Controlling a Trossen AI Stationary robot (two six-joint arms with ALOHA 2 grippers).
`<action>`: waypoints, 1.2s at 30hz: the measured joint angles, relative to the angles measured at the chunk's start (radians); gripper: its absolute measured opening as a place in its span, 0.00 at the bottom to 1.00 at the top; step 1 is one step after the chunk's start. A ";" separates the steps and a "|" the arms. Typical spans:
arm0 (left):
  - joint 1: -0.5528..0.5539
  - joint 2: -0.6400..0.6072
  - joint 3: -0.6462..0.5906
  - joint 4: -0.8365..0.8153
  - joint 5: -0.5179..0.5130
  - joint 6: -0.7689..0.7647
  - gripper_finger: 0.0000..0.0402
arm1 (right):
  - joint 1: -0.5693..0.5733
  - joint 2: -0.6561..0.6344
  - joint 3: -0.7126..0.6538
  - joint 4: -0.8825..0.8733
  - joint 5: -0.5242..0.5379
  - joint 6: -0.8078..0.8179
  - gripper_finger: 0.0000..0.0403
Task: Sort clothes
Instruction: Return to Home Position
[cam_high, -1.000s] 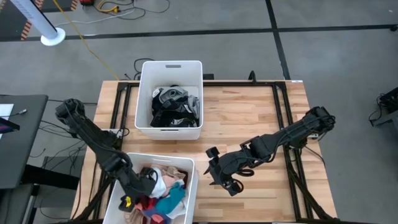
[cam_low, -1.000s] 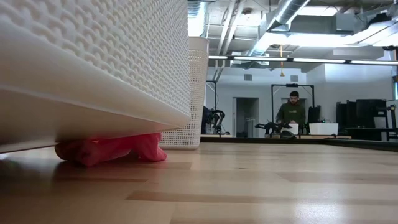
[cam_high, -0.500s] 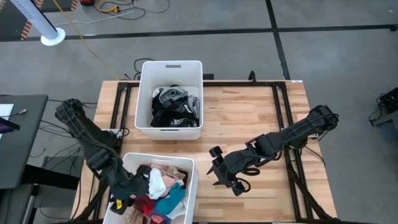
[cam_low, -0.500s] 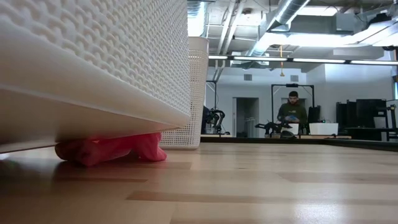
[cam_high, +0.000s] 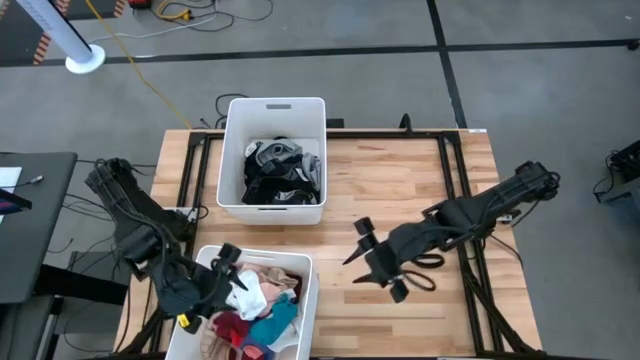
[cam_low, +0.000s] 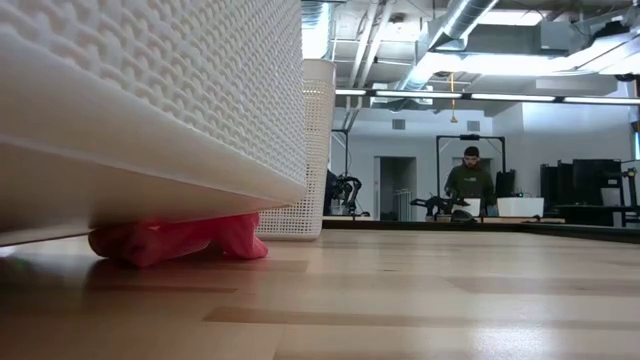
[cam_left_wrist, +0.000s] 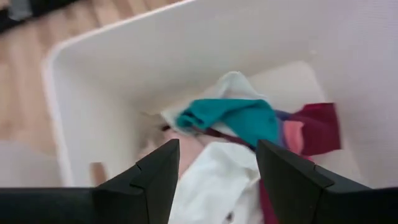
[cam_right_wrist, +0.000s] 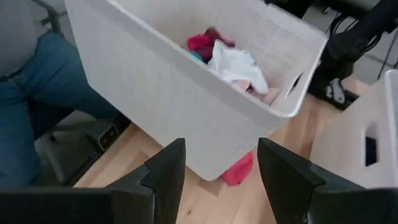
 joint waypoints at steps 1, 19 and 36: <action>-0.003 -0.001 0.012 -0.018 -0.020 0.010 0.52 | 0.000 -0.015 0.000 -0.007 0.003 0.000 0.53; -0.168 -0.418 -0.133 -0.141 -0.480 -0.120 0.52 | 0.047 -0.278 -0.043 -0.212 0.106 0.107 0.53; -0.178 -0.897 -0.561 0.094 -0.479 -0.075 0.52 | 0.061 -0.692 -0.533 0.089 0.181 0.158 0.42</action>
